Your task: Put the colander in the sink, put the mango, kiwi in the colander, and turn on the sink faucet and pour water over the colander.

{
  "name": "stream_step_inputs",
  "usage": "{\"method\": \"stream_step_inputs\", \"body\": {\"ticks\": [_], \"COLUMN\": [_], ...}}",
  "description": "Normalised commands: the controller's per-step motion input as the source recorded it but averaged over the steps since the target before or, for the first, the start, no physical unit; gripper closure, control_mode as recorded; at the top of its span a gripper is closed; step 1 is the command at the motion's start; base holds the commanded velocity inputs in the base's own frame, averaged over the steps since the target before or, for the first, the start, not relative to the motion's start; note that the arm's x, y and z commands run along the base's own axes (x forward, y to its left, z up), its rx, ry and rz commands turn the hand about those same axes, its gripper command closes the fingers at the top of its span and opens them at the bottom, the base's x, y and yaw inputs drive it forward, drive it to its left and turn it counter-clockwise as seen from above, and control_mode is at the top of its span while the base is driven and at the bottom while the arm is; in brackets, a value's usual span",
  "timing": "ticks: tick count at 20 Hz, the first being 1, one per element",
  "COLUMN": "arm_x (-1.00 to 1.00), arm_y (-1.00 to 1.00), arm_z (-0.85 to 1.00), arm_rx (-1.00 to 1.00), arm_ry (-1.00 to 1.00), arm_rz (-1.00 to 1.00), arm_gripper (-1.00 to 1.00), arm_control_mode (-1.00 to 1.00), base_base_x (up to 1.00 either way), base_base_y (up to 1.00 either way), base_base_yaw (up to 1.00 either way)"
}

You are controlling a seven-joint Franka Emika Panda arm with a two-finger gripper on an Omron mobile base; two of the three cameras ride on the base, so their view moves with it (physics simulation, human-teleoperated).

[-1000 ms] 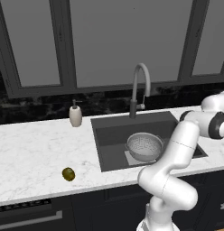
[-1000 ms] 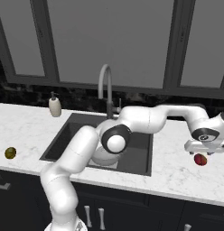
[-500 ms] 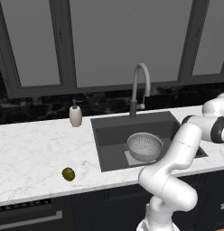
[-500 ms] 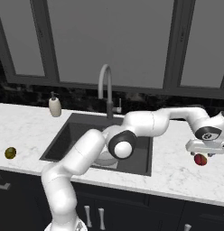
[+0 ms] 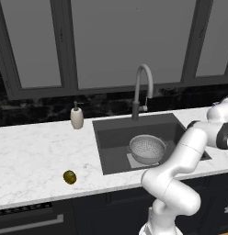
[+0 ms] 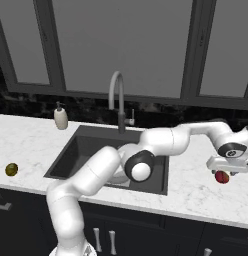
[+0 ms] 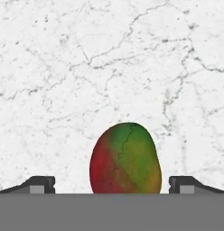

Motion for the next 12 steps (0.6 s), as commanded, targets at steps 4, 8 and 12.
{"method": "stream_step_inputs", "body": {"ticks": [4, 8, 12], "arm_x": [0.00, 0.00, 0.00], "arm_y": [0.00, 0.00, 0.04], "arm_z": [-0.22, -0.22, -0.25], "arm_rx": [0.00, 0.00, 0.00], "arm_ry": [0.03, 0.05, 0.05], "arm_rz": [0.00, 0.00, 0.00], "arm_gripper": [-1.00, -1.00, -1.00], "arm_control_mode": [-1.00, -1.00, -1.00], "base_base_x": [0.00, 0.00, 0.00], "base_base_y": [0.00, 0.00, 0.00], "base_base_yaw": [0.00, 0.00, 0.00]}}
